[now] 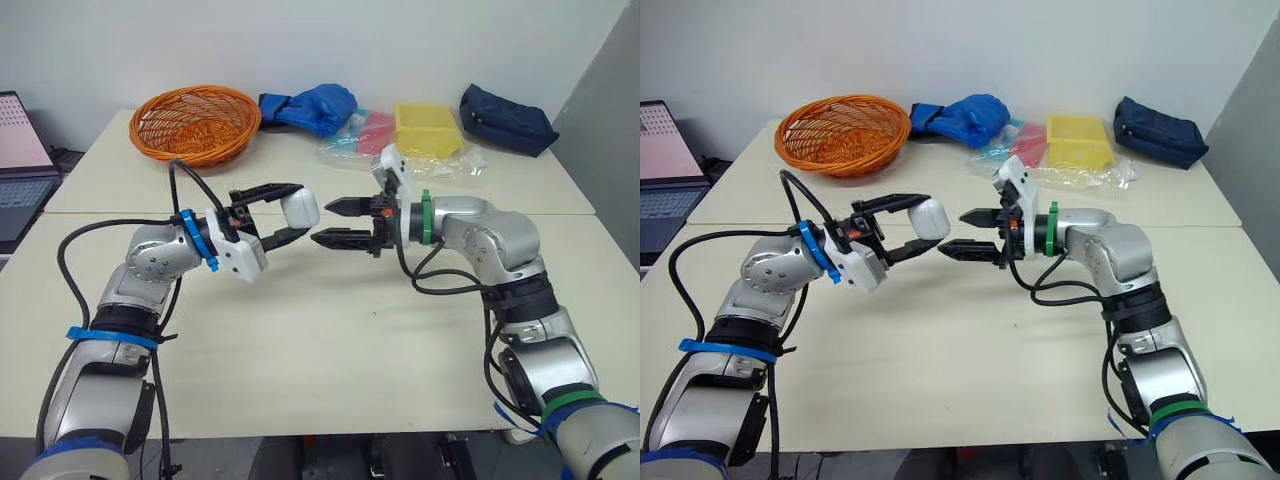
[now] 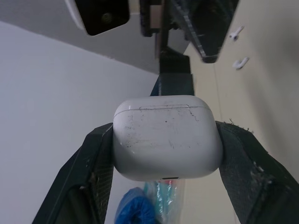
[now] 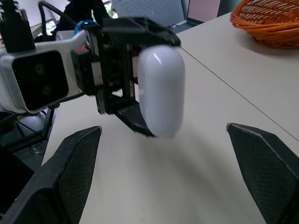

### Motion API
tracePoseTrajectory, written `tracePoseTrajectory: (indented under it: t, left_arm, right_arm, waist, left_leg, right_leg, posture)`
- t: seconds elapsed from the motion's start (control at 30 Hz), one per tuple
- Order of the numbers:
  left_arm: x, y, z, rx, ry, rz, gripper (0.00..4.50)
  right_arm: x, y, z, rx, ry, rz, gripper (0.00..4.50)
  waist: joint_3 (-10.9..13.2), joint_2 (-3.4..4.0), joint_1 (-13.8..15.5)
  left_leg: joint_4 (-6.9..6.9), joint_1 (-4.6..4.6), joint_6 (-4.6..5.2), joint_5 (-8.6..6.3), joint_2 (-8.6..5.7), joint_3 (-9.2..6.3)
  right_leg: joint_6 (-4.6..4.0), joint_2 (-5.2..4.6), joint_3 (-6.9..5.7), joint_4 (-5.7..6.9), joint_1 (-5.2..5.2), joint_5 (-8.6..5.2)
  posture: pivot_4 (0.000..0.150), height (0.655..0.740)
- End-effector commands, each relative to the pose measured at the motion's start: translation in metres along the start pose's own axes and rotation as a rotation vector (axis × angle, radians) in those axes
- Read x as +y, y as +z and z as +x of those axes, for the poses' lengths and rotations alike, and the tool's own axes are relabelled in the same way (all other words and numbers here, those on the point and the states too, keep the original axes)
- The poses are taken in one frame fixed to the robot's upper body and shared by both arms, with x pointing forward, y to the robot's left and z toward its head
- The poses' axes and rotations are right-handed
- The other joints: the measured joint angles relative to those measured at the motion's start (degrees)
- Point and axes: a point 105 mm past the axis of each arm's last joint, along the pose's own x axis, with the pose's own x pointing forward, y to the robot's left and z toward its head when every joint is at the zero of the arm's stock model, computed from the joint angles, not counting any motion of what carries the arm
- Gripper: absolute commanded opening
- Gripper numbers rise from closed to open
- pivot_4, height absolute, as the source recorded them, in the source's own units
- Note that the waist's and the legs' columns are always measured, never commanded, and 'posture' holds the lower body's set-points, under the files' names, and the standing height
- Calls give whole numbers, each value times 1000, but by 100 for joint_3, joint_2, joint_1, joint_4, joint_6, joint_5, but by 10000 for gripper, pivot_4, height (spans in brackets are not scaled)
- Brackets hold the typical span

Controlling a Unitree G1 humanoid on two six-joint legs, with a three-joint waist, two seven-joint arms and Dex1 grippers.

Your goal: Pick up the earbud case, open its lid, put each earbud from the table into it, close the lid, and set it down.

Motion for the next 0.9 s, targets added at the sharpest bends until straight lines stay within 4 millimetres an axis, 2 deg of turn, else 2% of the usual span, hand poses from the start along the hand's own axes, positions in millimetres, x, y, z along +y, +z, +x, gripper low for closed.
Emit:
tracePoseTrajectory:
  t: [0.03, 0.2, 0.47, 0.57, 0.83, 0.9]
  left_arm:
    - [10, 10, 2, -68, 25, 76, 28001]
    - [10, 7, 3, -66, 16, 100, 28001]
    - [15, 4, 4, -67, 31, 116, 28001]
    - [13, 7, 7, -87, 31, 117, 28001]
    - [12, 7, 8, -94, 35, 115, 28001]
    - [11, 8, 9, -96, 32, 115, 28001]
  right_arm:
    - [6, 10, 6, -43, -1, 2, 45000]
    - [15, 14, 14, -69, 40, 74, 45000]
    - [10, 10, 18, -47, 8, 74, 45000]
    - [11, 10, 19, -50, 17, 69, 38937]
    - [5, 11, 19, -59, -3, 74, 9542]
    - [5, 11, 19, -60, -5, 75, 8830]
  waist:
    - [0, 0, -1]
    - [0, 0, -2]
    - [0, 0, -2]
    - [0, 0, -2]
    - [0, 0, -3]
    - [0, 0, -3]
  left_leg:
    - [0, 0, 0, 0, 0, -1]
    - [2, 2, 0, 0, -1, -12]
    - [4, 4, 0, 1, -2, -7]
    - [4, 4, 0, 0, -1, -8]
    - [4, 5, 0, 1, -2, -8]
    - [5, 5, 0, 1, -1, -8]
  right_leg:
    - [0, 0, 0, 0, 0, 0]
    - [0, 4, -7, 9, 0, 0]
    - [1, 5, -12, 9, 2, 1]
    - [1, 5, -12, 9, 2, 1]
    - [0, 5, -12, 11, 2, 1]
    - [0, 6, -12, 11, 2, 1]
  posture:
    - [1500, 7400]
    - [1500, 7400]
    - [1500, 7400]
    - [1500, 7400]
    - [1500, 7400]
    - [1500, 7400]
